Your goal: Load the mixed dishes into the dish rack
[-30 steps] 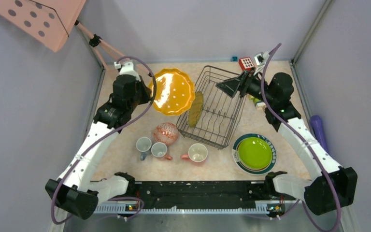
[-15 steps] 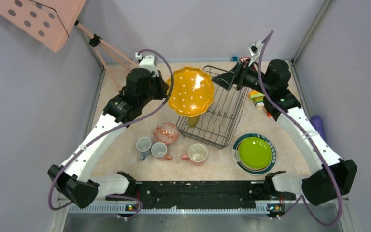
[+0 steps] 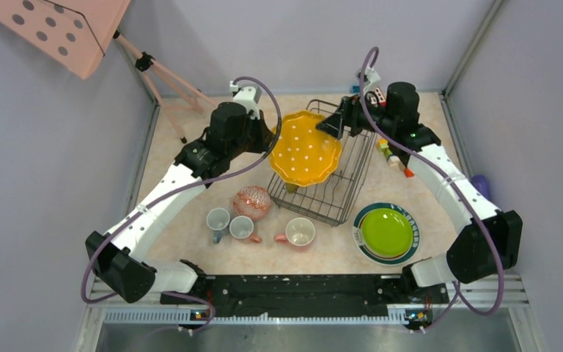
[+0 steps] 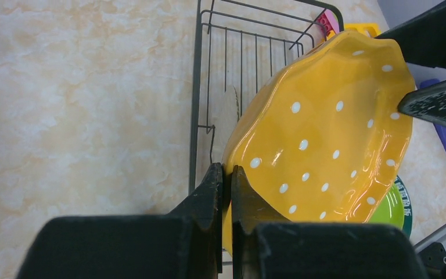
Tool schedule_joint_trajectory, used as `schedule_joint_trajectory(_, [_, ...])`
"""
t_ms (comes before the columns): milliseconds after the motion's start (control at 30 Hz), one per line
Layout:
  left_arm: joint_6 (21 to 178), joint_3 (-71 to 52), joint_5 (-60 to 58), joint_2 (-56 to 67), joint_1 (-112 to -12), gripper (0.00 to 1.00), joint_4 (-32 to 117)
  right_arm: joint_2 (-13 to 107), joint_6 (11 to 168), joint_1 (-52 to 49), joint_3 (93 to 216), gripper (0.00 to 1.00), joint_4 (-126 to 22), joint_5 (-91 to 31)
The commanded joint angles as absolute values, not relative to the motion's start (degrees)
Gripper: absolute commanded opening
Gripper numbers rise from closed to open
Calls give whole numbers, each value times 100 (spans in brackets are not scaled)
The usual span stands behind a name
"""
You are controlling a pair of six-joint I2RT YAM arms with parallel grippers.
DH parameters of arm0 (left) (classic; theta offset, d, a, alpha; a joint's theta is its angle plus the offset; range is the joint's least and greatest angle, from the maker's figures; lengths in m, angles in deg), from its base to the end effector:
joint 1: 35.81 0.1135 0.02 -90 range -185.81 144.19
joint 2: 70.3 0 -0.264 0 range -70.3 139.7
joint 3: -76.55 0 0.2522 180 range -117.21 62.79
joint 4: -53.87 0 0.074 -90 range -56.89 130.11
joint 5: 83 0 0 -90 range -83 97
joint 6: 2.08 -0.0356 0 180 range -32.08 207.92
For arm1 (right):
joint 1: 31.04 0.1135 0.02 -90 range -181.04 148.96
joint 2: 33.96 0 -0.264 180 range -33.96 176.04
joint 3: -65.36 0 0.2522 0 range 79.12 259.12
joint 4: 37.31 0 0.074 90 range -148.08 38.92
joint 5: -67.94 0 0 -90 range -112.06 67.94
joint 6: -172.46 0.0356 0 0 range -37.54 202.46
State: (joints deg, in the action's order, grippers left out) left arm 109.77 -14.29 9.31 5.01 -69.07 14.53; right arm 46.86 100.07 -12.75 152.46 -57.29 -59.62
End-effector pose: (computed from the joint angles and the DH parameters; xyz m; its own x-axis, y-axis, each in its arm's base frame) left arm 0.2485 -0.1613 0.3922 -0.5058 -0.1130 -0.8552 0.3544 0.8767 -0.3254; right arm 0.3045 0.1235 0.3775 -0.4597 0.1006 -0.8823 -0.7051 0.5627 0.4315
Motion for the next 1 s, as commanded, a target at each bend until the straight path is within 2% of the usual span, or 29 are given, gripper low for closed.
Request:
schedule_joint_trajectory(0, [11155,-1863,732,249,-6918,0,2856,4716,9723,-1227,15391,78,-5986,-5830])
schedule_joint_trajectory(233, [11208,-1721,628,162,-6904,0,3061,4821,10289,-1278,15101,62,-5560,-6703])
schedule_joint_trajectory(300, [11201,-1682,589,94,-6898,0,3151,4868,10610,-1351,15012,47,-5288,-7126])
schedule_joint_trajectory(433, [11263,-1685,434,21,-6888,0,3221,4848,11127,-1508,14798,0,-4625,-7621])
schedule_joint_trajectory(500, [11322,-1747,432,25,-6870,1,3073,4758,11287,-1578,14684,0,-4326,-7674])
schedule_joint_trajectory(533, [11305,-1787,346,33,-6849,8,2965,4701,11331,-1602,14639,0,-4201,-7685])
schedule_joint_trajectory(633, [11258,-1785,-90,-8,-6706,42,2714,4544,11350,-1680,14638,0,-4123,-7630])
schedule_joint_trajectory(767, [11551,-1350,-1398,-236,-6109,68,2951,4460,11296,-1694,14753,0,-4245,-7812])
schedule_joint_trajectory(867, [12059,-847,-2613,-419,-5547,78,3696,4445,11381,-1695,14818,0,-4202,-7997])
schedule_joint_trajectory(967, [12068,-767,-2922,-416,-5427,81,3724,4420,11595,-1696,14824,0,-4018,-8138])
